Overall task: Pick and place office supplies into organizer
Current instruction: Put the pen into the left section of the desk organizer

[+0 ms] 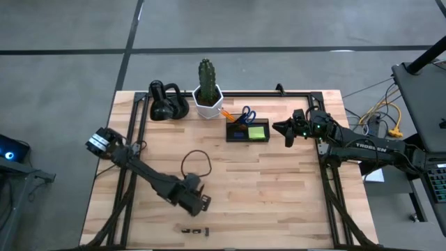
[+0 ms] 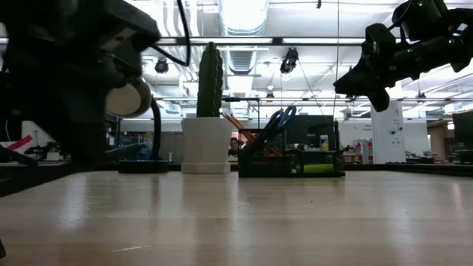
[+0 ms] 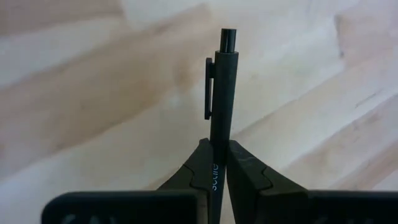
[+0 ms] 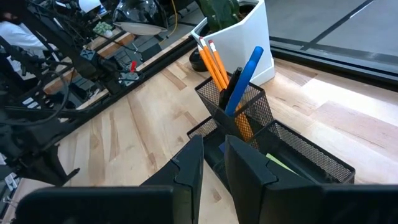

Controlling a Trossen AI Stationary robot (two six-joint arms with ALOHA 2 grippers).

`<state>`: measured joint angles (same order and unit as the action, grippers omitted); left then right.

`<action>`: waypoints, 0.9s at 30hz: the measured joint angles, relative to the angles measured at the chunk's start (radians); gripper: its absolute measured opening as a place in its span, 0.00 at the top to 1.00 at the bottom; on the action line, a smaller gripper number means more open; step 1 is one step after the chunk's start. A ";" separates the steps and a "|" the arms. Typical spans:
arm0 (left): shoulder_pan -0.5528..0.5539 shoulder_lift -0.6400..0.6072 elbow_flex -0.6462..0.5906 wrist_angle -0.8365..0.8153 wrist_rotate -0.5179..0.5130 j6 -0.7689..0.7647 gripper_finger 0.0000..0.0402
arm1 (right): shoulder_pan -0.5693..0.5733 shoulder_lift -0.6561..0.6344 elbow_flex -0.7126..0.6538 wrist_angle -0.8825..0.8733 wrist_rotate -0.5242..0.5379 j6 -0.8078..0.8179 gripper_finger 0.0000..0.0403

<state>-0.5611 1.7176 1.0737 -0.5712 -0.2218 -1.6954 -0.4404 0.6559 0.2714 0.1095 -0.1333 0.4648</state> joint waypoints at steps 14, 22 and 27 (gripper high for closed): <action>0.179 0.000 0.000 0.209 -0.004 0.339 0.98 | 0.000 0.000 0.000 0.000 0.000 0.005 0.86; 0.311 -0.003 0.000 0.383 -0.003 0.554 0.98 | 0.000 0.000 0.000 -0.001 0.000 0.034 0.86; 0.399 -0.019 0.001 0.507 0.021 0.678 0.98 | 0.000 0.000 0.000 -0.002 0.000 0.034 0.86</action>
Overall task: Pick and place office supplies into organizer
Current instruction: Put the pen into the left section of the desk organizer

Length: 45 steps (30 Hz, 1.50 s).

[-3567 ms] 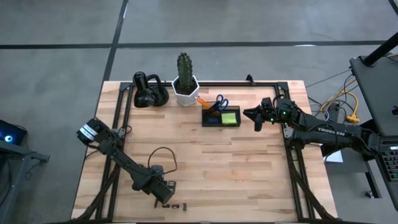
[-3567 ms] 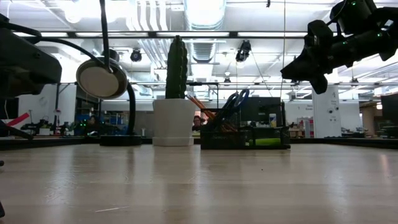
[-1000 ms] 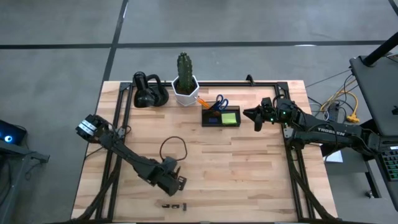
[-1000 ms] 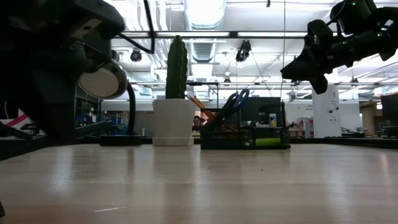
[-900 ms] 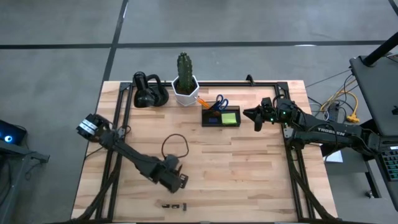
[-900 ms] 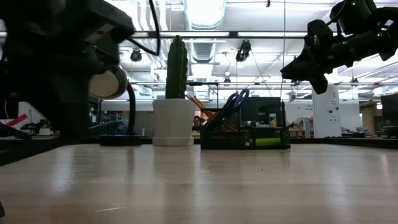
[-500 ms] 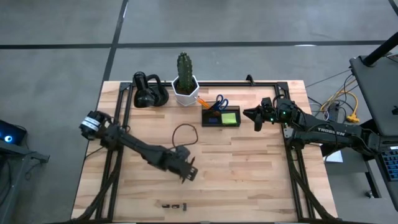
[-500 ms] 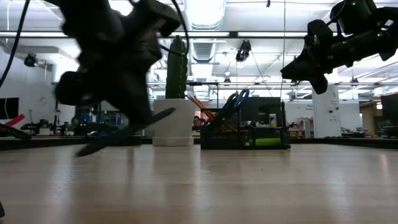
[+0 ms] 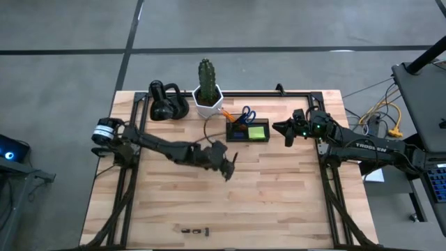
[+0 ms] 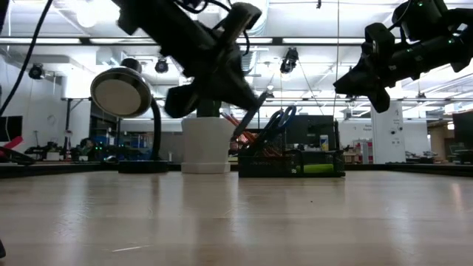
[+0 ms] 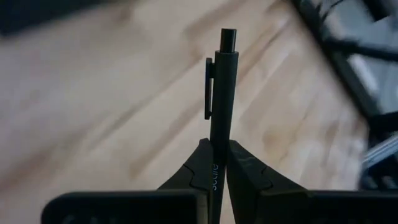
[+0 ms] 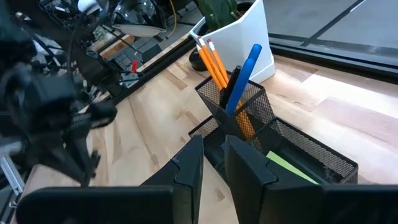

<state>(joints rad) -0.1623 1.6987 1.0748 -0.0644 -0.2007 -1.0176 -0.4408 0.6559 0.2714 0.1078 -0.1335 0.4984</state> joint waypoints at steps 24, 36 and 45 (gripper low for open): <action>0.318 -0.124 0.095 0.210 -0.037 0.668 0.98 | 0.002 0.008 0.000 0.003 0.003 0.020 0.86; 0.354 -0.101 0.112 0.330 -0.188 0.929 0.98 | 0.002 0.008 0.000 0.128 0.007 0.000 0.86; 0.373 -0.054 0.110 0.344 -0.194 0.972 0.98 | 0.002 0.008 0.000 0.130 0.032 -0.020 0.86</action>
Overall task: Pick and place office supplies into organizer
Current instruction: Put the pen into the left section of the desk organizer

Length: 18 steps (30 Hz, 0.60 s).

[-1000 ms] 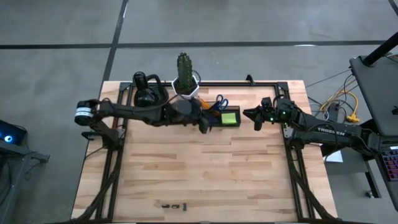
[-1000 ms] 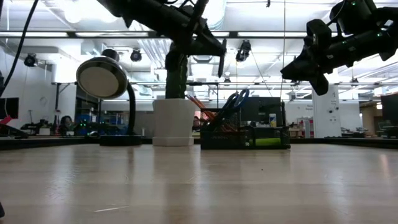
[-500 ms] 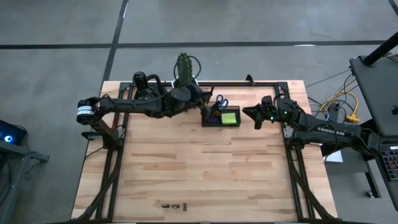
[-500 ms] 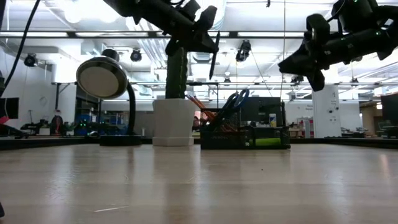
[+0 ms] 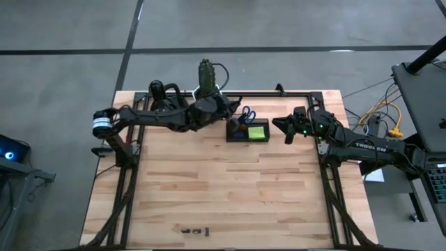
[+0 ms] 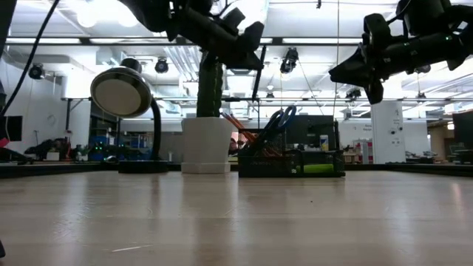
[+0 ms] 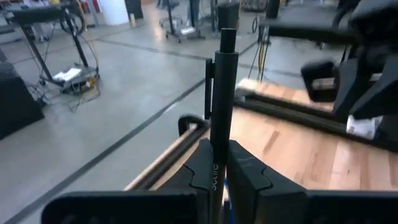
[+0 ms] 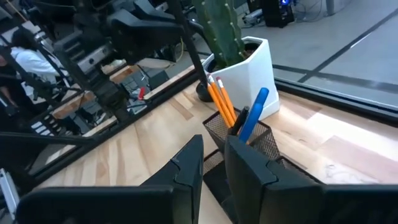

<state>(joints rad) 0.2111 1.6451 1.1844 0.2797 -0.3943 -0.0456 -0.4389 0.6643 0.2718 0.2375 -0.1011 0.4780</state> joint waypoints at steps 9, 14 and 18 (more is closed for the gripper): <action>0.001 0.017 -0.015 -0.006 0.009 -0.026 0.98 | 0.000 0.001 0.000 0.006 0.000 -0.015 0.86; 0.005 0.022 -0.027 -0.009 0.010 -0.078 0.98 | 0.000 0.001 0.000 0.006 0.000 -0.018 0.86; 0.006 0.042 -0.029 -0.012 -0.004 -0.104 0.98 | 0.000 0.001 0.000 0.006 0.002 -0.018 0.86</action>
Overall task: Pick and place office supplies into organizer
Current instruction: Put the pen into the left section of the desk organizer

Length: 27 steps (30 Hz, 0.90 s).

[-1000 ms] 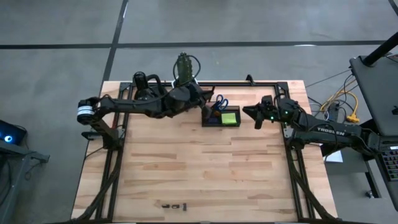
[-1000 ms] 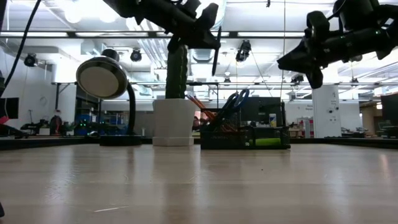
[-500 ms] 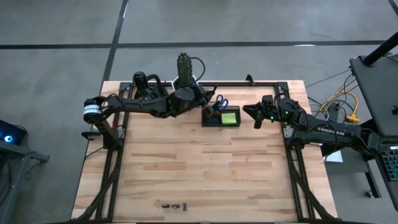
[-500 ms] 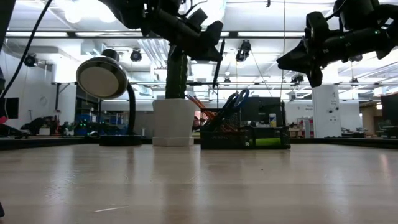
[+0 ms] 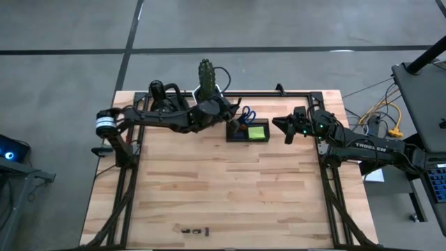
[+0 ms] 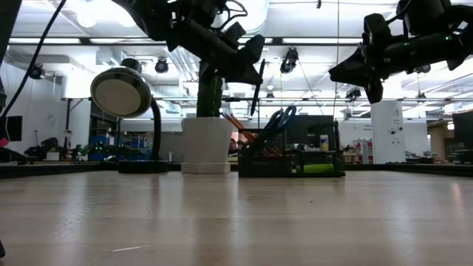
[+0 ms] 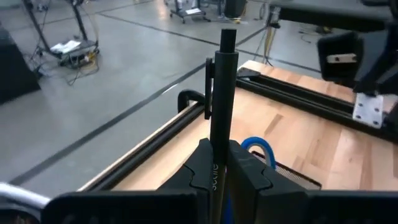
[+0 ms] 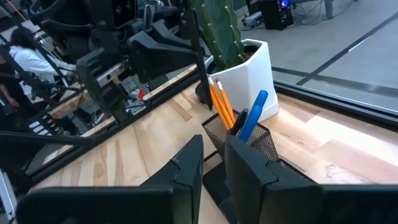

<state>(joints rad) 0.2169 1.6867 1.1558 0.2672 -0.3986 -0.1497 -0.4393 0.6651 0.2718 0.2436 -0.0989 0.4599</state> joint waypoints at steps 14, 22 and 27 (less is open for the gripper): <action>0.000 0.063 0.001 -0.038 -0.011 -0.027 0.98 | 0.000 0.000 0.000 0.000 0.024 0.000 0.86; 0.000 0.063 0.001 -0.106 -0.012 -0.026 0.98 | 0.000 0.000 0.000 0.000 0.024 -0.013 0.86; 0.000 0.063 0.001 -0.112 -0.012 -0.026 0.98 | 0.000 0.000 0.000 0.000 0.030 -0.014 0.86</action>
<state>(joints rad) 0.2170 1.7493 1.1564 0.1550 -0.4103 -0.1757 -0.4393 0.6647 0.2718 0.2436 -0.0686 0.4454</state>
